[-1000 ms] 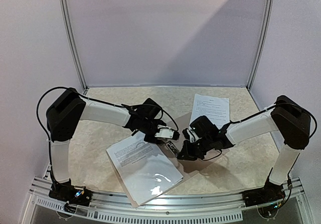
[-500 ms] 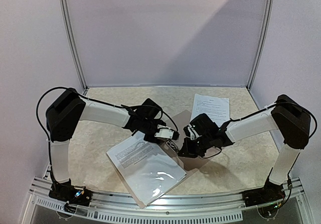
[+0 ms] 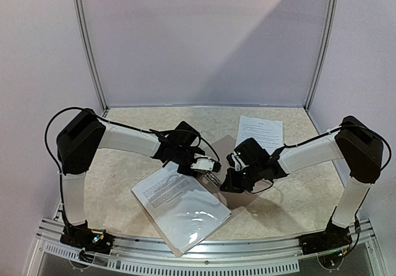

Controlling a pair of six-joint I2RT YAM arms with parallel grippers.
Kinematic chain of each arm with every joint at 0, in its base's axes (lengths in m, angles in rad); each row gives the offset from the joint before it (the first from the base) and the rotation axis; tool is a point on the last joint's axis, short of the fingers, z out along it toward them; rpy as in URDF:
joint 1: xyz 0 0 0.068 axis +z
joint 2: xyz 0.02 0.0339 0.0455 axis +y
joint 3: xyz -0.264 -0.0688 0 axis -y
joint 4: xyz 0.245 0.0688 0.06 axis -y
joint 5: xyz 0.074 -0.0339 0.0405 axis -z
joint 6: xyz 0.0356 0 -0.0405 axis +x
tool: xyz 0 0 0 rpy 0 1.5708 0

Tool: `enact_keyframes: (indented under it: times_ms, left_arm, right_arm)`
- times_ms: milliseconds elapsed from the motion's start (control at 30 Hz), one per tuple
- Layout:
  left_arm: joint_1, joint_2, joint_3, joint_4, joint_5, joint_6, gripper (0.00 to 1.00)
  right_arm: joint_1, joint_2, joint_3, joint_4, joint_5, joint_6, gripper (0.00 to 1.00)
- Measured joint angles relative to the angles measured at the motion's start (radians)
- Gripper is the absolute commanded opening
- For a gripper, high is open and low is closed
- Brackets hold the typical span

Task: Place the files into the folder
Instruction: Open the spring clip on the folder with some files.

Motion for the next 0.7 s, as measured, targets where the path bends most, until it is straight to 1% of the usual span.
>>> enact_keyframes:
  times_ms: [333, 433, 700]
  left_arm:
    - [-0.002, 0.0, -0.003, 0.002, -0.01, 0.016, 0.54]
    - [-0.006, -0.005, -0.015, 0.018, -0.025, 0.033, 0.54]
    - [-0.013, -0.014, -0.036, 0.046, -0.05, 0.063, 0.54]
  right_arm:
    - [-0.005, 0.026, 0.008, -0.008, 0.009, -0.019, 0.02]
    - [-0.005, 0.028, 0.015, -0.019, 0.022, -0.035, 0.0]
    - [-0.008, 0.035, 0.028, -0.027, 0.055, -0.042, 0.0]
